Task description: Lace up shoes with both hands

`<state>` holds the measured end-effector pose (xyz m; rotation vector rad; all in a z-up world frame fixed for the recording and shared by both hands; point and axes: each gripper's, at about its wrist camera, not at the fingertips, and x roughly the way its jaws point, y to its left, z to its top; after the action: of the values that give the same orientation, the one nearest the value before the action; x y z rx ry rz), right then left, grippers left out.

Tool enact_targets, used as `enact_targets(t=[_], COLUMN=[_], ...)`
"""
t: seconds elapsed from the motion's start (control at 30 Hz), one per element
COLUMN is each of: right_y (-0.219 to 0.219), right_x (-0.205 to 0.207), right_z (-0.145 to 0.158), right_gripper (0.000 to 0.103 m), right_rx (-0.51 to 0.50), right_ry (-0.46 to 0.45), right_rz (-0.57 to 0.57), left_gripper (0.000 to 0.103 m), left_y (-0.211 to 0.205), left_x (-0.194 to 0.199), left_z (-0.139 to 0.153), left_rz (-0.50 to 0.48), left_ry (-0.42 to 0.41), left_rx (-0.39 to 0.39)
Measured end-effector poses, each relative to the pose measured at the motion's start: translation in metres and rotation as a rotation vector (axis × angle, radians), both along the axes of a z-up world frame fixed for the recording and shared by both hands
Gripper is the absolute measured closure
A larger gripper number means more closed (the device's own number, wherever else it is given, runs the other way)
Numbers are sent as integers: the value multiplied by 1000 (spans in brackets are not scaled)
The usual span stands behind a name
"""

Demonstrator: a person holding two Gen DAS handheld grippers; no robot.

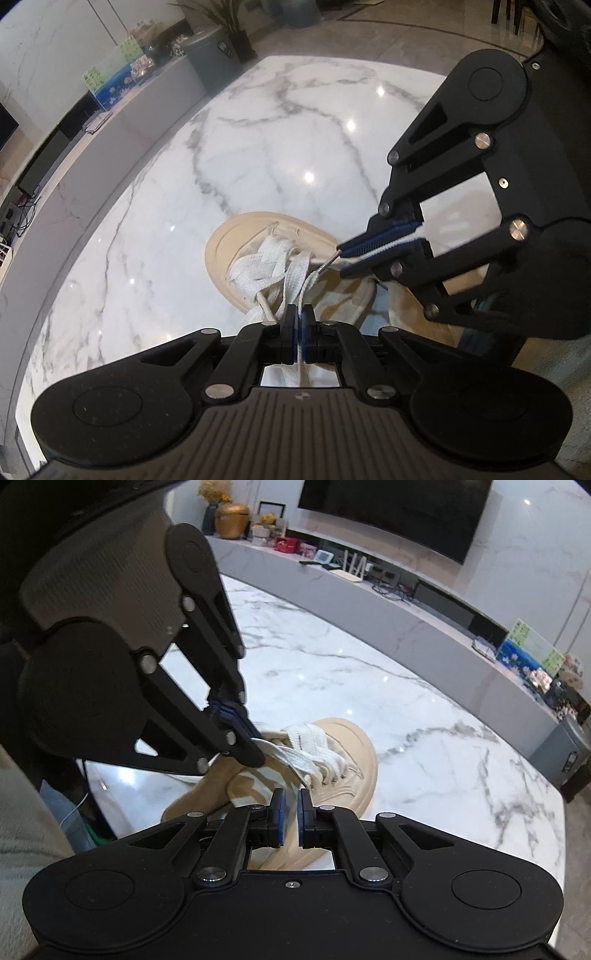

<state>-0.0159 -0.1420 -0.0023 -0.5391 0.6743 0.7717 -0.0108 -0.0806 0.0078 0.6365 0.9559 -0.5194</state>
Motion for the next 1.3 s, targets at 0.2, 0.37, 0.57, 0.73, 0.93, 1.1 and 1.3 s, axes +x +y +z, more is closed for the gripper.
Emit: enact_targets(t=[0.2, 0.37, 0.57, 0.73, 0.93, 1.1, 1.3], right_y=[-9, -15, -14, -12, -13, -13, -14], right_x=[11, 15, 15, 16, 15, 14, 14], right_z=[-1, -3, -4, -4, -4, -4, -4], right_gripper=[101, 101, 101, 101, 101, 101, 101], right_rx=[58, 70, 72, 67, 74, 78, 83], right_ry=[65, 86, 84, 75, 77, 74, 73], right_rz=[-78, -108, -107, -100, -105, -102, -97], left_gripper=[102, 102, 102, 102, 102, 102, 101], left_y=[-2, -4, -3, -7, -10, -8, -5], left_x=[4, 8, 10, 7, 8, 10, 12], left_z=[-8, -11, -11, -13, -18, -18, -16], left_rz=[10, 45, 91, 81, 82, 105, 127], left_ry=[22, 29, 31, 33, 54, 63, 63], left_rx=[29, 21, 14, 58, 81, 63, 43])
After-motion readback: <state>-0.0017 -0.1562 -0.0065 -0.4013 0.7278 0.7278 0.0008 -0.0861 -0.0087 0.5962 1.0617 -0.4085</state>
